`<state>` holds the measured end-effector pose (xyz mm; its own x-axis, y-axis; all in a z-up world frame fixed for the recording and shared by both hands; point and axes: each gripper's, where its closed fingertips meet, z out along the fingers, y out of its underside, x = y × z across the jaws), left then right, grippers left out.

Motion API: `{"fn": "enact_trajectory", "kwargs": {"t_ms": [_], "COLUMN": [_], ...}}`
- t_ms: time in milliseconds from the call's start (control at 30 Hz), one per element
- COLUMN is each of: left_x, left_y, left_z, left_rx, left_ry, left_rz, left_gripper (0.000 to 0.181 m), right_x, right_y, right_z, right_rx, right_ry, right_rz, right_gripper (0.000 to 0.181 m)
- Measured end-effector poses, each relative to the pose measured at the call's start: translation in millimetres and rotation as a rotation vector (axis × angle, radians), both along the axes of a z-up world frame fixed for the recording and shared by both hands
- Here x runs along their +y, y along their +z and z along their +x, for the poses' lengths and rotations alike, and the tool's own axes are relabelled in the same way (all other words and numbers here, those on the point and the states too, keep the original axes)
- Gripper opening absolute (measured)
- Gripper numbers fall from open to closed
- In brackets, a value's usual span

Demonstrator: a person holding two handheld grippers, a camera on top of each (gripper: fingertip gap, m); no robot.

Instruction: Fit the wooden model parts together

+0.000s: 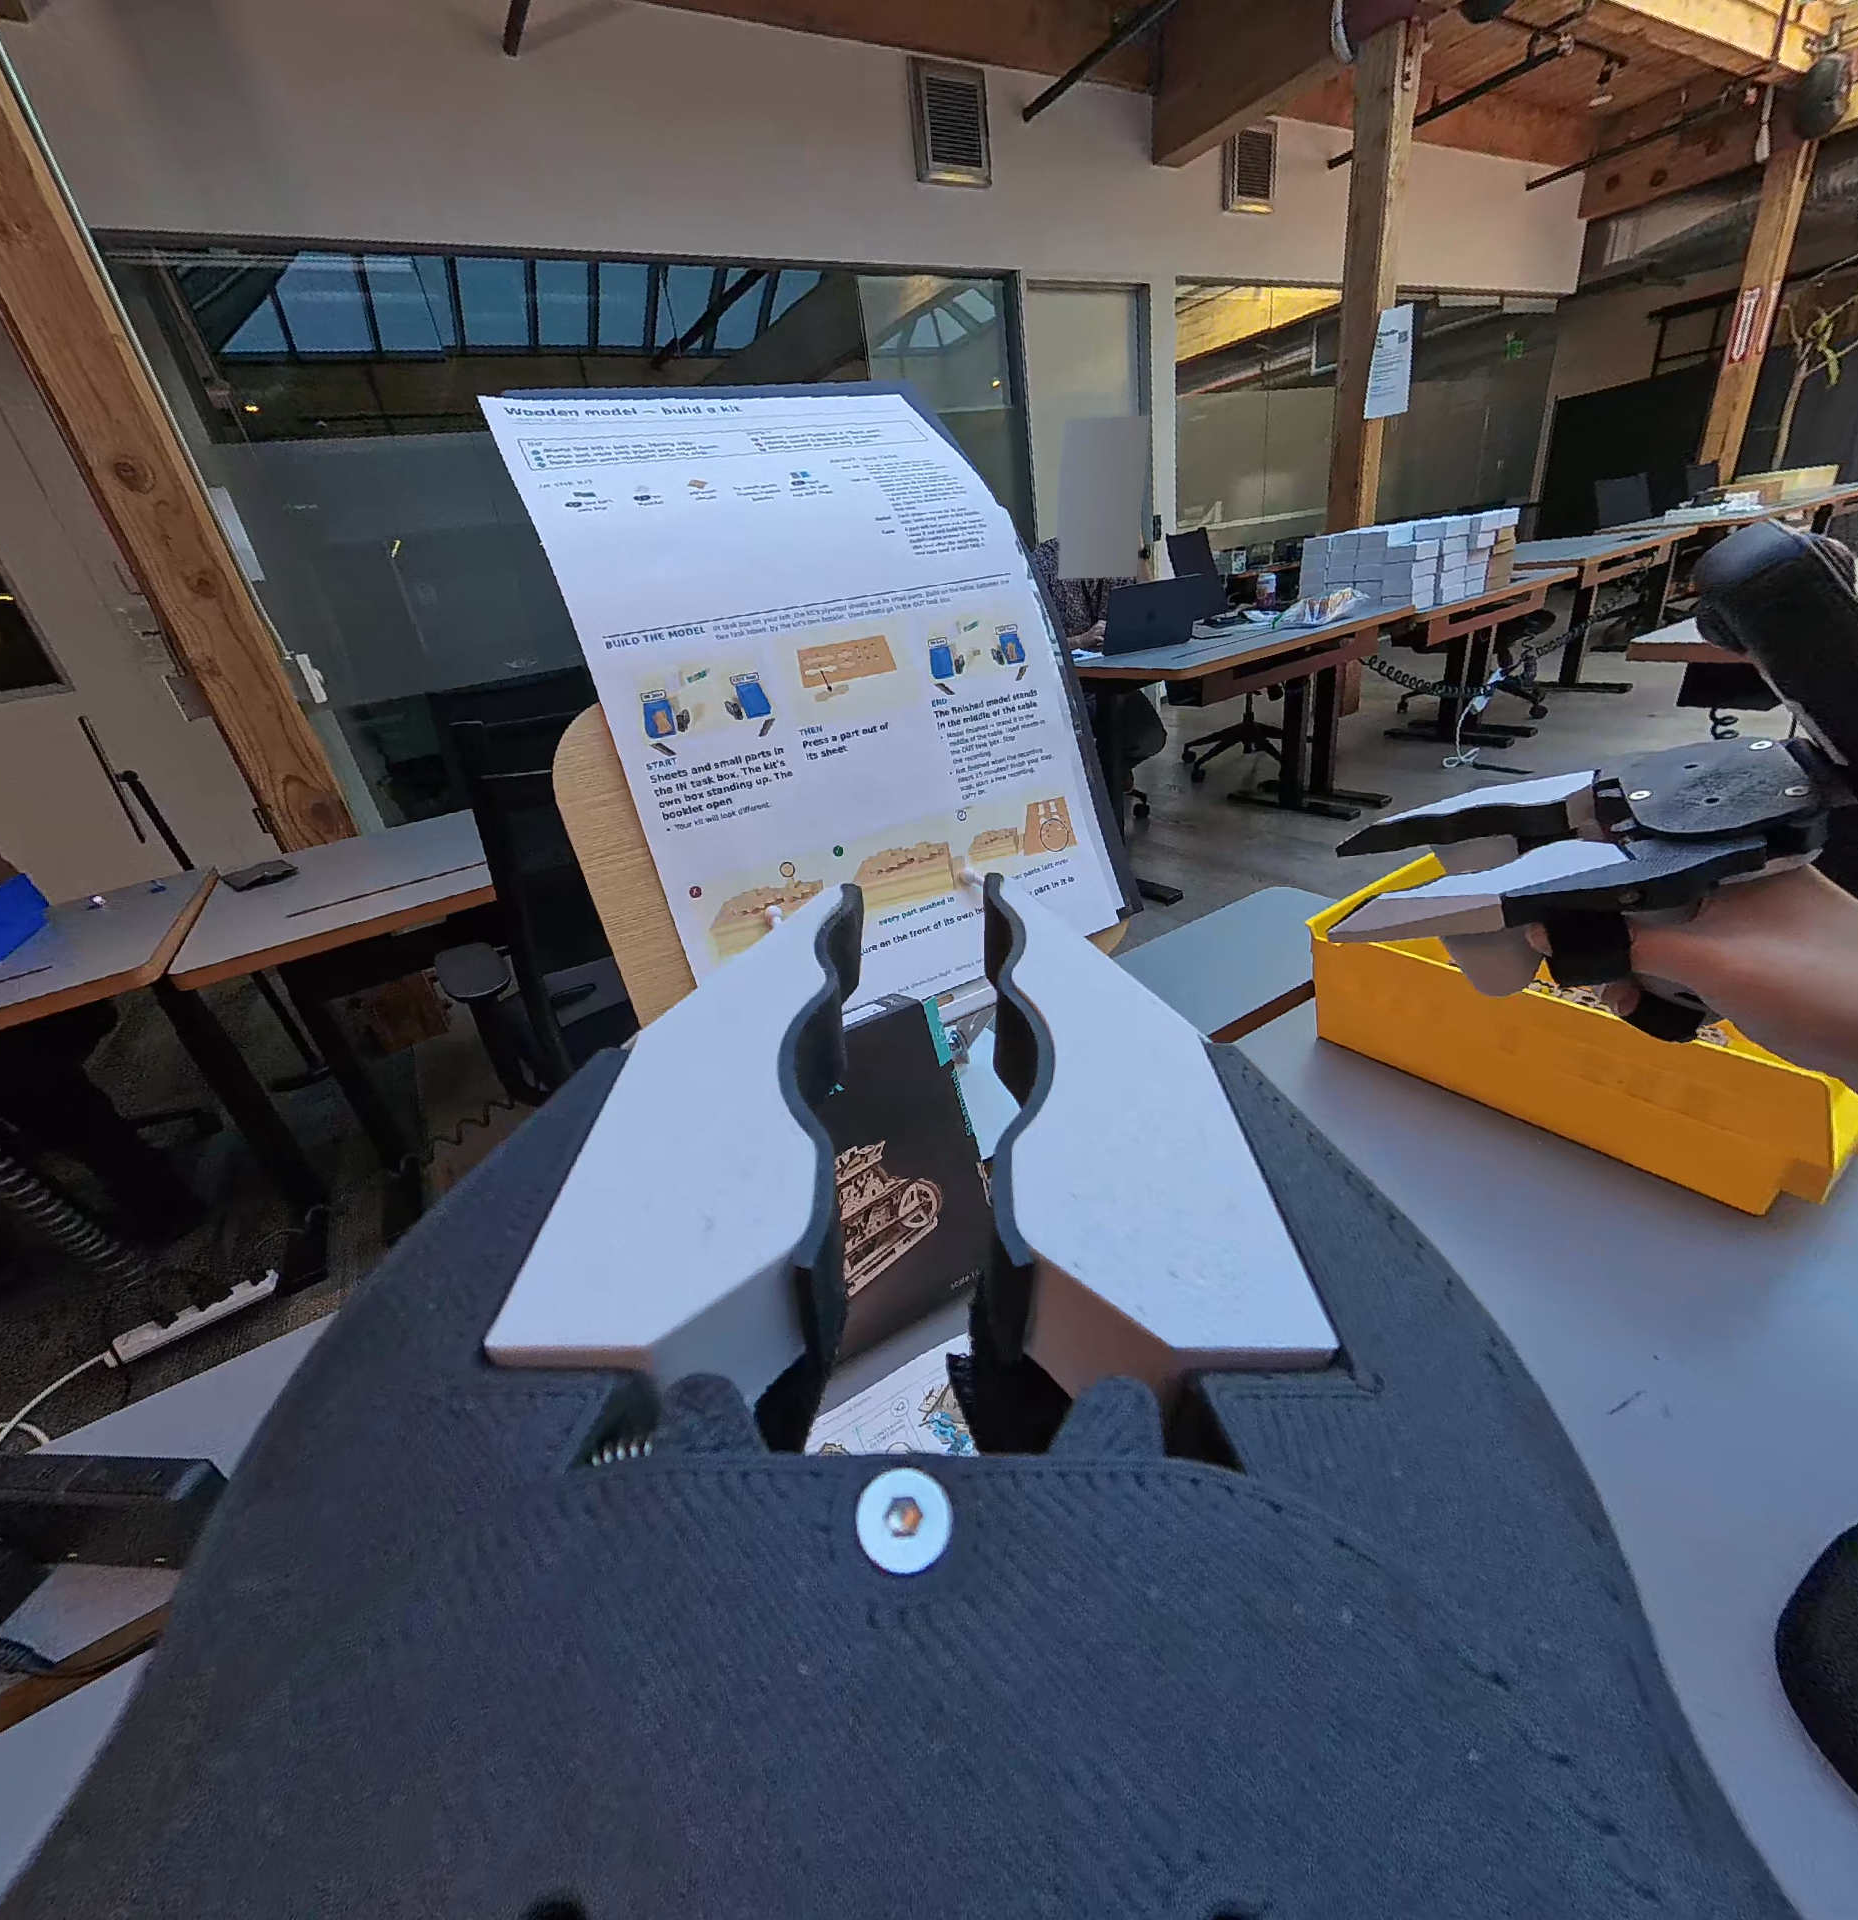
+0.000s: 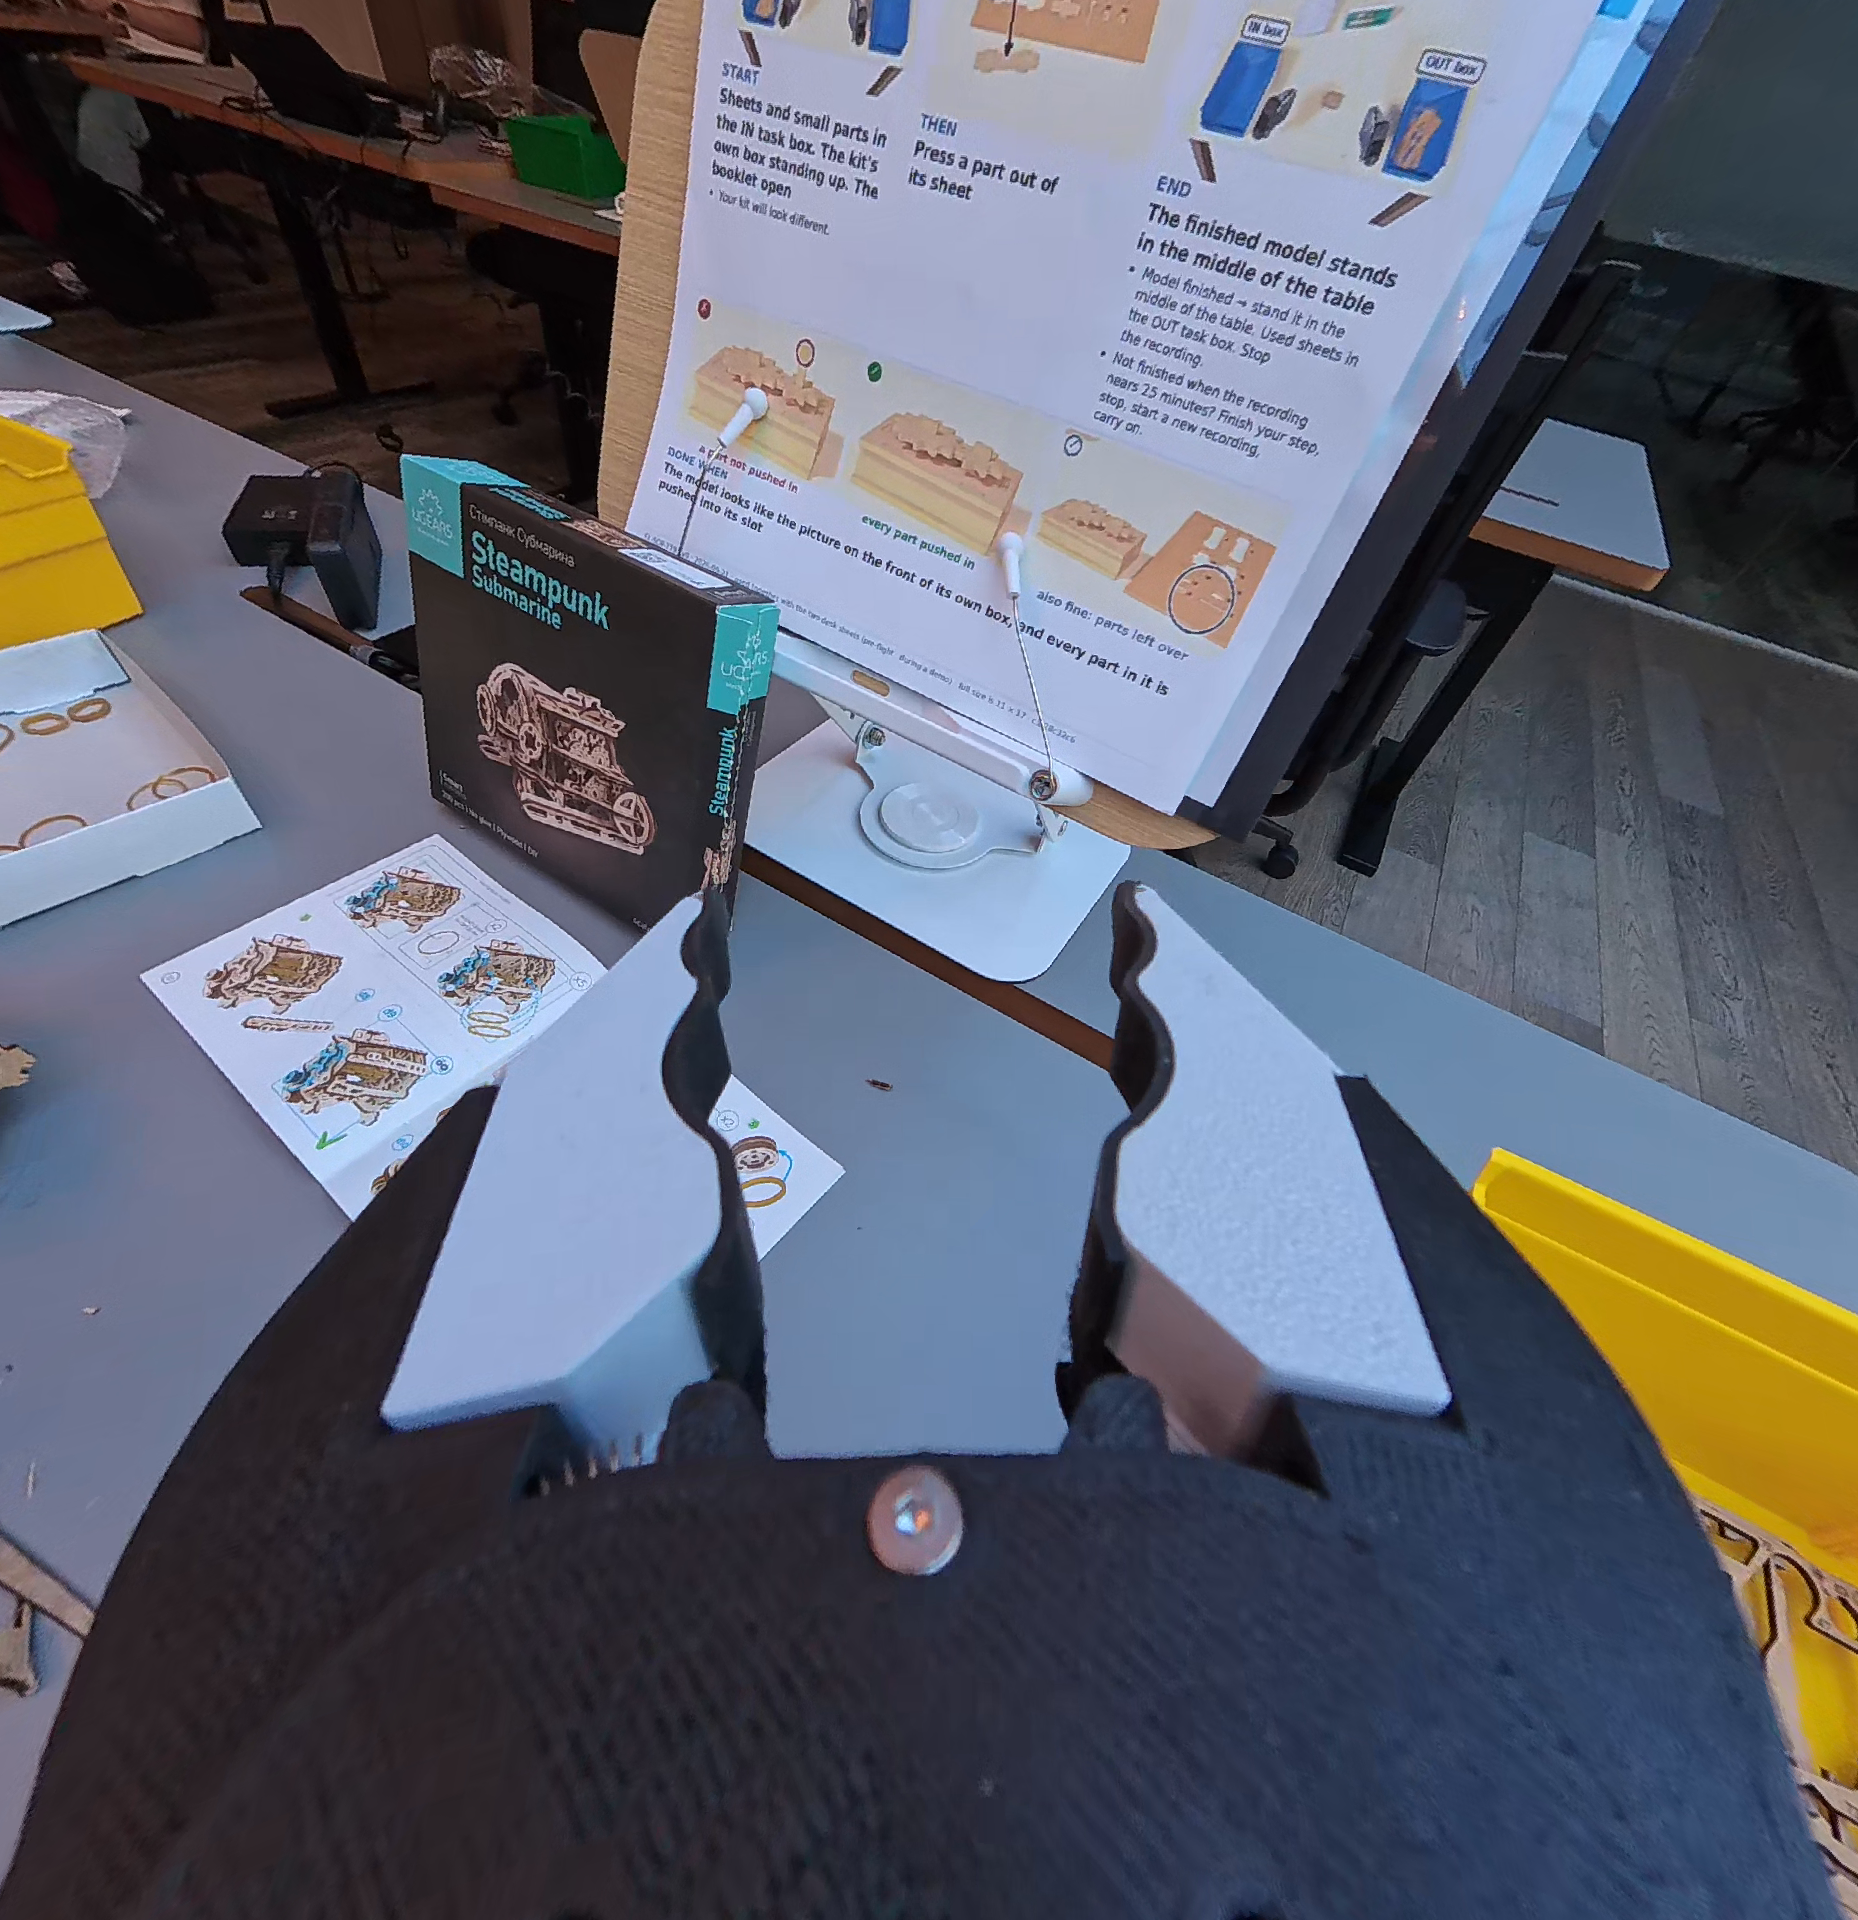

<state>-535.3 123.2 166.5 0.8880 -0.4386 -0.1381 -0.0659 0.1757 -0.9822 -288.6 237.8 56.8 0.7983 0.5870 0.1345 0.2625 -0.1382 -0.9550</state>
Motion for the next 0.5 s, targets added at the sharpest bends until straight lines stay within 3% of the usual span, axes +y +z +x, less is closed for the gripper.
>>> {"fn": "enact_trajectory", "kwargs": {"t_ms": [500], "left_x": [2], "left_y": [-6], "left_z": [4], "left_rx": [0.033], "left_ry": [-0.006], "left_rz": [-0.024], "left_gripper": [0.022], "right_x": [-9], "right_y": [4], "right_z": [-11], "right_rx": [-0.079], "right_ry": [0.028], "right_rz": [0.055], "right_gripper": [0.074]}}
